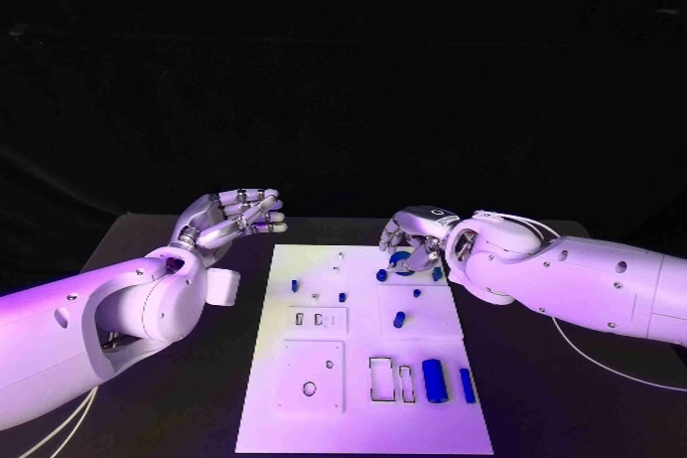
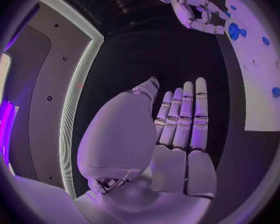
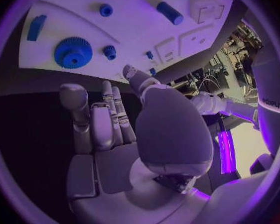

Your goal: Assemble the parts on the task board

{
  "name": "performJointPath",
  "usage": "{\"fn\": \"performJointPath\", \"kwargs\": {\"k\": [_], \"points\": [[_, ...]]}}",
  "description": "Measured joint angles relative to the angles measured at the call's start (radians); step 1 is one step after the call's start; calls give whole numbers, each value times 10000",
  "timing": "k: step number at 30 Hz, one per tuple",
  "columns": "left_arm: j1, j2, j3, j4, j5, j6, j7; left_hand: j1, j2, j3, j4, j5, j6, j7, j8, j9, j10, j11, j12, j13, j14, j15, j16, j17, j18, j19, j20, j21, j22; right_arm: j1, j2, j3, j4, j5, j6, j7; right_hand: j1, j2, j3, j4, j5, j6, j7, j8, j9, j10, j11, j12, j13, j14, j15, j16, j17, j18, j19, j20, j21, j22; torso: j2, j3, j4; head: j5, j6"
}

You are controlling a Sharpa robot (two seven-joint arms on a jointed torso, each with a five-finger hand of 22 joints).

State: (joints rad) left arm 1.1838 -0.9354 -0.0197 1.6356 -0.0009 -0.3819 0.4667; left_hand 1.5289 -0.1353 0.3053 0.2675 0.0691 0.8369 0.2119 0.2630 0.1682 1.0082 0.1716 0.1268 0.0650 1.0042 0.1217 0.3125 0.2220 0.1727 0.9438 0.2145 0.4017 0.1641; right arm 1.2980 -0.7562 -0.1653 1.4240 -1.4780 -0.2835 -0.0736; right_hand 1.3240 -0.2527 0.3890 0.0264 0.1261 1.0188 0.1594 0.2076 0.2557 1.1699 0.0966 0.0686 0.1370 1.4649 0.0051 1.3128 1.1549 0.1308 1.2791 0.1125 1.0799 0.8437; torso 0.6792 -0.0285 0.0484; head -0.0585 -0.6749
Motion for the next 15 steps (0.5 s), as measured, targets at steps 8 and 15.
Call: {"fn": "performJointPath", "kwargs": {"k": [8, 15], "points": [[36, -71, 30, 114, -12, 43, -42, 2, 2, 0, 0, 0, -2, 1, 0, -1, 0, 0, 0, 0, 0, 0, 0, -1, -11, 0, 0, 42, -1, -32, 158, 1, -105, -418, 129, -256, 82, -2, -21, 59, 0, 0, 0, -39, 75, 0, 0, 0, 76, 8, 8, 731, 882, -165, 530, 16, 1168, 1583, 120, 1, 54, -17, -11], [64, -105, 39, 171, -18, 67, -71, 2, 2, 0, 0, 0, -2, 2, 0, -10, -1, 0, 0, 0, 0, 1, 0, -2, -13, -1, 0, 41, -1, -98, 276, 1, -237, -593, 300, -379, 113, 29, 166, 245, 0, 0, 0, -87, 165, 4, -3, 0, 107, 21, 22, 1445, 1533, -311, 820, 38, 2023, 2742, 200, 5, 106, -37, -34]]}}
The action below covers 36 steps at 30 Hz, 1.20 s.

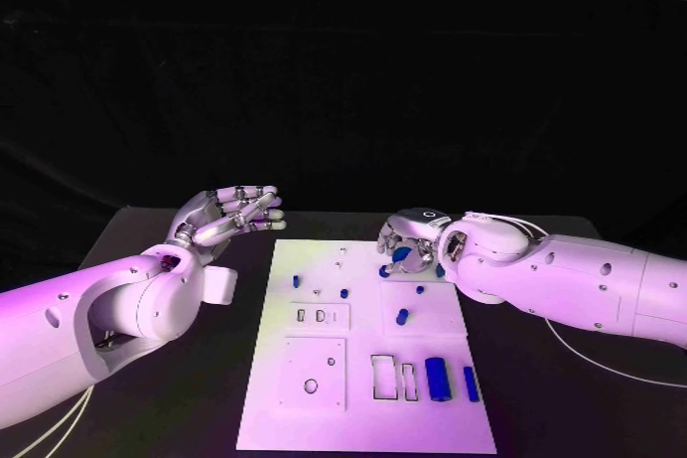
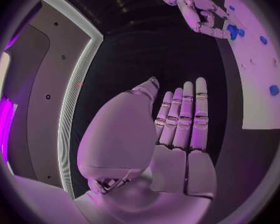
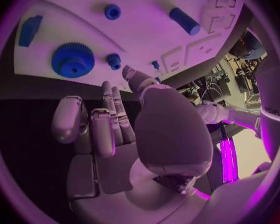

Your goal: Assemble the parts on the task board

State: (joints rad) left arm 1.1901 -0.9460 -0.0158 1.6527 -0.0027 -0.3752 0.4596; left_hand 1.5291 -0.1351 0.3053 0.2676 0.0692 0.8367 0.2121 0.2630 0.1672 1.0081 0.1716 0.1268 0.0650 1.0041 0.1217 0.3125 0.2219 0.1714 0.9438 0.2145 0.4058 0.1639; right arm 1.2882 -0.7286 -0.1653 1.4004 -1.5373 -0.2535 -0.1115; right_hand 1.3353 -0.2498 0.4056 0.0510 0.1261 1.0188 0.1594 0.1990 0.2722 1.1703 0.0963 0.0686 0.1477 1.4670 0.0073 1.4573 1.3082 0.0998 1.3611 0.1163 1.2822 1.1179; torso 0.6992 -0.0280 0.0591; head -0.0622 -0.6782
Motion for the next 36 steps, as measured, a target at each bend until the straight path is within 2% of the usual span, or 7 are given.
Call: {"fn": "performJointPath", "kwargs": {"k": [7, 14, 16, 18, 36], "points": [[17, -21, 3, 28, -5, 21, -32, -1, -1, 0, 0, 0, 0, 0, 0, 0, 0, 0, -5, 0, 0, 0, -5, 0, -2, 0, 0, -1, -1, -57, 51, -4, -153, -84, 178, -74, 62, -41, 202, 42, 0, 47, -47, 0, 51, 35, -34, 0, 3, -1, 0, 94, -1, 0, 35, 35, 172, 266, 61, -5, 33, -29, -36], [27, -40, 4, 42, -8, 33, -58, -39, -39, -1, 0, 1, 0, 0, 0, 0, 0, 0, -50, 0, 0, 0, -49, 9, -4, 0, 0, -1, -2, -92, 103, -4, -203, -118, 305, -100, 152, 49, 626, 74, 0, 169, -87, 0, 129, 163, -87, 0, -16, -1, -1, 173, -1, 1, 71, -1, 300, 471, 116, -17, 60, -46, -67], [29, -49, 5, 46, -9, 36, -64, -39, -39, -1, 0, 0, -1, 0, 0, 0, 0, 0, -50, 0, 0, 0, -49, 9, -5, -1, 0, -1, -2, -105, 114, -4, -225, -122, 333, -103, 191, 88, 750, 84, 0, 250, -97, 0, 149, 199, -54, 0, -23, -1, -1, 211, -1, 0, 70, -1, 360, 523, 130, -23, 66, -50, -76], [31, -59, 6, 51, -9, 38, -70, -39, -39, -1, 0, 0, 0, 0, 0, 0, -1, 0, -50, 0, 0, 0, -49, 8, -4, -1, 0, -1, -2, -121, 128, -4, -245, -123, 363, -105, 191, 88, 848, 98, 0, 252, -98, 0, 172, 235, -89, 0, -34, -1, 0, 211, -2, -108, 70, -1, 361, 559, 145, -23, 71, -51, -87], [52, -72, 10, 47, -12, 63, -139, -3, -74, -1, 0, 1, -1, 1, -39, 0, -1, 0, -50, 1, 0, 0, -48, 6, -7, -1, 1, -2, 5, -160, 172, -4, -268, -97, 441, -91, 187, 92, 1290, 210, 0, 399, -175, 99, 318, 438, -146, 0, -66, -2, -1, 249, -4, -108, 70, -1, 426, 676, 204, -25, 87, -24, -120]]}}
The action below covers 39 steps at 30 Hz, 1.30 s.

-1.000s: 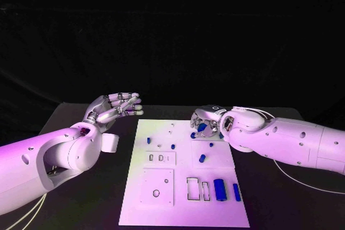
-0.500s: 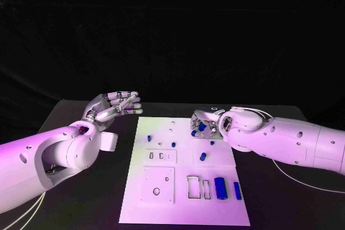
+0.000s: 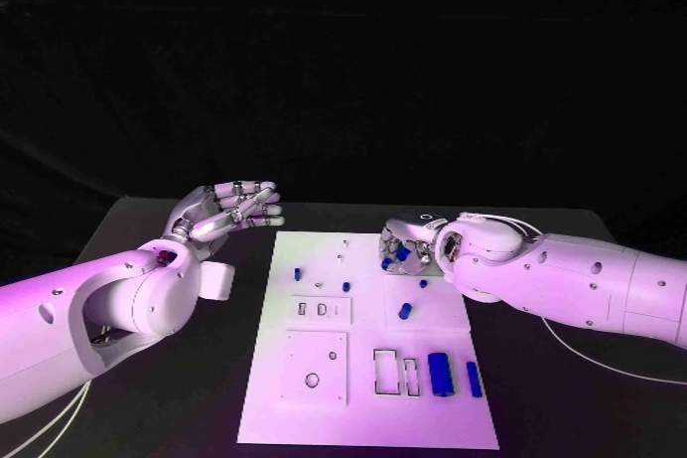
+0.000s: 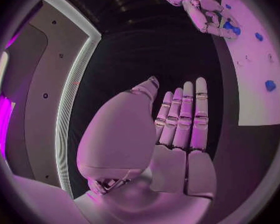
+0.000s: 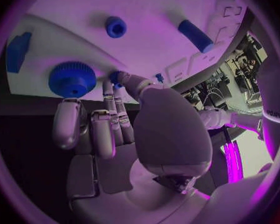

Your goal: Assemble the parts on the task board

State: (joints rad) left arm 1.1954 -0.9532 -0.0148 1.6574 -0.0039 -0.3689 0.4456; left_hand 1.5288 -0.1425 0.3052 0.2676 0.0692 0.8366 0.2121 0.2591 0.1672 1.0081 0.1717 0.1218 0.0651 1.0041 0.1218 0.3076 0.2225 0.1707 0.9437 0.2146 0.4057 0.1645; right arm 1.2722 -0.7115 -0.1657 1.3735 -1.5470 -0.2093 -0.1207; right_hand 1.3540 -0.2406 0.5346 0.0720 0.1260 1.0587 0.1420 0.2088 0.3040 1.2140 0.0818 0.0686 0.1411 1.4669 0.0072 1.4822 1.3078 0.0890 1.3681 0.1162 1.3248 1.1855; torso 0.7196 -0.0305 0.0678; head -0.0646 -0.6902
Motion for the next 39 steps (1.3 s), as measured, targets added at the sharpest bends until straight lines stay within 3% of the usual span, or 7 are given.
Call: {"fn": "performJointPath", "kwargs": {"k": [4, 7, 10, 24, 32, 39], "points": [[2, 0, 0, -5, 0, 6, -23, 0, 0, 0, 0, 0, 0, 0, 0, -10, 0, 0, -58, 0, 0, 0, -36, 9, -1, 0, 0, 0, -1, 0, 1, 1, -20, 16, -22, 4, -92, 97, 264, 11, -2, 195, -110, 165, 113, 275, -91, 0, 0, -6, -6, 40, -1, 0, 4, -4, 51, 79, 10, 0, 0, -7, 8], [3, 1, 0, -12, -1, 10, -40, 0, 0, 0, 0, 0, 0, 0, 0, -10, 0, 0, -58, 0, 0, 0, -36, 9, -1, 0, 0, 0, -1, -2, 1, 1, -32, 37, -102, 5, -64, 280, 500, -56, -45, 376, -184, 318, 237, 543, -182, -3, 19, -4, -154, 52, -1, 21, 32, -116, 132, 186, 12, 0, 1, -9, 12], [5, 1, 1, -25, -2, 13, -52, 0, 0, 0, 0, 0, 0, 0, 0, -10, 0, 0, -58, 0, 0, 0, -36, 9, -1, 0, 0, 0, -1, -5, 1, 1, -43, 49, -261, -3, -52, 321, 598, -133, -60, 444, -237, 502, 237, 674, -249, -37, 24, -4, -151, 83, -1, 23, 52, -166, 172, 261, 16, 0, 7, -19, 12], [7, 8, 1, -107, -4, 31, -87, 0, 0, 0, 0, 0, 0, 0, 0, -10, 0, 0, -58, 0, 0, 0, -35, 7, -1, 0, 0, -1, -3, 155, 156, 65, 286, 37, -1812, -309, -171, 491, 674, -210, -20, 426, -291, 626, 235, 742, -213, -2, 141, -40, -185, 117, -3, 24, 17, -200, 202, 337, 26, -6, 1, 1, 99], [8, 9, 1, -90, -5, 42, -98, 0, 1, 29, -30, 0, 0, 0, 0, -9, 0, 0, -58, 0, 0, 0, -73, 15, -2, -1, 0, -1, -3, 199, 840, 77, -252, 27, -2307, -498, -196, 515, 672, -210, -21, 369, -268, 627, 235, 743, -213, -3, 140, -40, -185, 117, -3, 25, 17, -200, 201, 344, 61, -7, 31, -42, 110], [20, 8, 1, -40, -6, 62, -107, 0, 0, 29, -29, 1, 0, 0, 0, -9, 0, 0, -58, 1, 0, 0, -73, 14, -2, -1, 0, -1, -4, 182, 1264, 81, -658, 47, -2396, -537, -196, 515, 670, -211, -24, 325, -258, 687, 236, 743, -213, -14, 135, -40, -184, 117, -3, 26, 17, -199, 201, 358, 89, -24, 75, -79, 80]]}}
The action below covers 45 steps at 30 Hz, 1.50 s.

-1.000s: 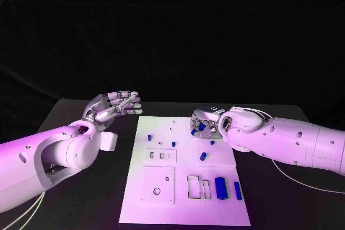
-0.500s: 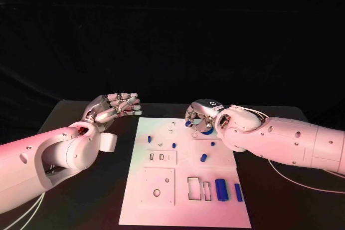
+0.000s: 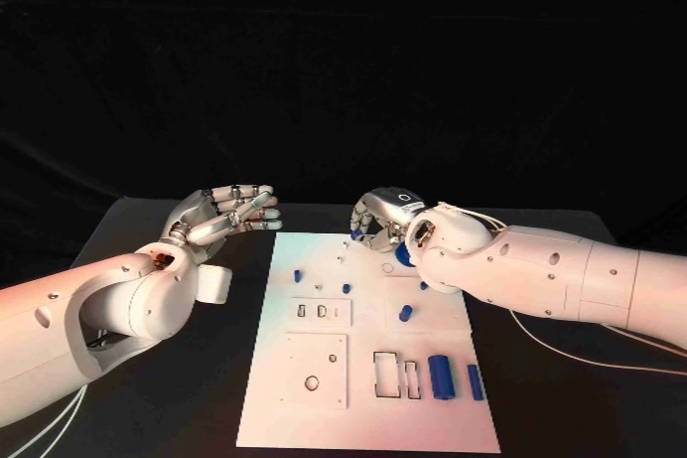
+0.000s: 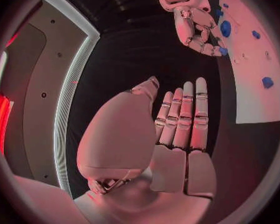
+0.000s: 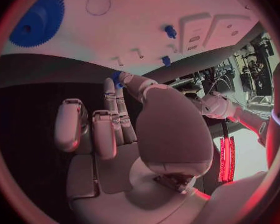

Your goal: Assemble the parts on the task board

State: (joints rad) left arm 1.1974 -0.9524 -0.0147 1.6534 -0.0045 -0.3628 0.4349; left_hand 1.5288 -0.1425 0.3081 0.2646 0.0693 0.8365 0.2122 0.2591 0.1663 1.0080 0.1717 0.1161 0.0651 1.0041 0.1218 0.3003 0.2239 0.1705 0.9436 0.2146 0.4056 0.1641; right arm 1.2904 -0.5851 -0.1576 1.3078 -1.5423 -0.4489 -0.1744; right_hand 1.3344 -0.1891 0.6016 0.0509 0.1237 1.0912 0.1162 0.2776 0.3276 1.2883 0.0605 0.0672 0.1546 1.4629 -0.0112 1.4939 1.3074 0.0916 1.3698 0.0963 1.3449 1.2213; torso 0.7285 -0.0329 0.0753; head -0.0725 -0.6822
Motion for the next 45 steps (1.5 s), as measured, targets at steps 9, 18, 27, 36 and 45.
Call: {"fn": "performJointPath", "kwargs": {"k": [9, 18, 27, 36, 45], "points": [[63, 2, 3, 10, -1, 19, -12, 0, 0, 0, 0, 0, 0, 0, 0, 0, 0, 0, 0, 0, 0, 0, 1, -1, -1, 0, 0, 0, -1, -100, 336, -3, -295, 57, 38, 8, -1, -2, -13, -11, -24, -22, 15, 29, 0, 0, 0, -25, -21, 0, 0, 39, 0, 1, 0, 1, 0, -1, 43, -31, 52, 11, -35], [124, 23, 3, 14, -1, 37, -21, 0, 0, 0, 0, 0, 0, 0, 0, -9, 0, 0, -49, 0, 0, 0, 2, -2, 0, 0, 0, 0, -1, -153, 538, -6, -542, 117, 157, 23, -1, -4, -15, -11, -41, -53, 15, 31, 1, 0, 0, -45, -40, 0, 1, 39, -1, 2, 0, 1, -1, -13, 51, -35, 54, 40, -93], [163, 20, 3, 23, -1, 52, -27, 0, 0, -1, 1, 0, 0, 0, 0, -8, 0, 0, -49, 0, 0, 0, 3, -3, 0, 0, 0, 0, -2, -159, 588, -5, -793, 140, 264, 17, -2, -7, -17, -12, 5, -76, 28, 27, 2, 0, 0, -77, -30, 0, 1, 39, 1, 2, 0, 1, -1, -32, 51, -42, 44, 51, -123], [188, 17, 3, 31, -1, 63, -32, 0, 0, -1, 1, 0, 0, 0, 0, -8, 0, 0, -49, 0, 0, 0, 3, 5, 0, 0, 0, 0, -2, -162, 718, -5, -914, 154, 356, 13, -15, -21, -19, -11, 5, -107, 33, 23, 11, -2, 2, -95, -28, 0, 1, 39, 6, 2, 0, 1, -1, -43, 57, -42, 54, 68, -152], [206, 14, 3, 39, -1, 75, -36, 0, 0, -1, 1, 0, 0, 0, 0, -8, 0, 0, -49, 0, 0, 0, 3, 4, -1, 0, 0, 0, -2, -199, 845, -11, -992, 187, 436, 33, -44, -45, 1, 29, 4, -156, 46, -28, 234, -3, 3, -122, -30, 0, 1, 39, 5, 3, 0, 2, -1, -55, 66, -42, 50, 84, -196]]}}
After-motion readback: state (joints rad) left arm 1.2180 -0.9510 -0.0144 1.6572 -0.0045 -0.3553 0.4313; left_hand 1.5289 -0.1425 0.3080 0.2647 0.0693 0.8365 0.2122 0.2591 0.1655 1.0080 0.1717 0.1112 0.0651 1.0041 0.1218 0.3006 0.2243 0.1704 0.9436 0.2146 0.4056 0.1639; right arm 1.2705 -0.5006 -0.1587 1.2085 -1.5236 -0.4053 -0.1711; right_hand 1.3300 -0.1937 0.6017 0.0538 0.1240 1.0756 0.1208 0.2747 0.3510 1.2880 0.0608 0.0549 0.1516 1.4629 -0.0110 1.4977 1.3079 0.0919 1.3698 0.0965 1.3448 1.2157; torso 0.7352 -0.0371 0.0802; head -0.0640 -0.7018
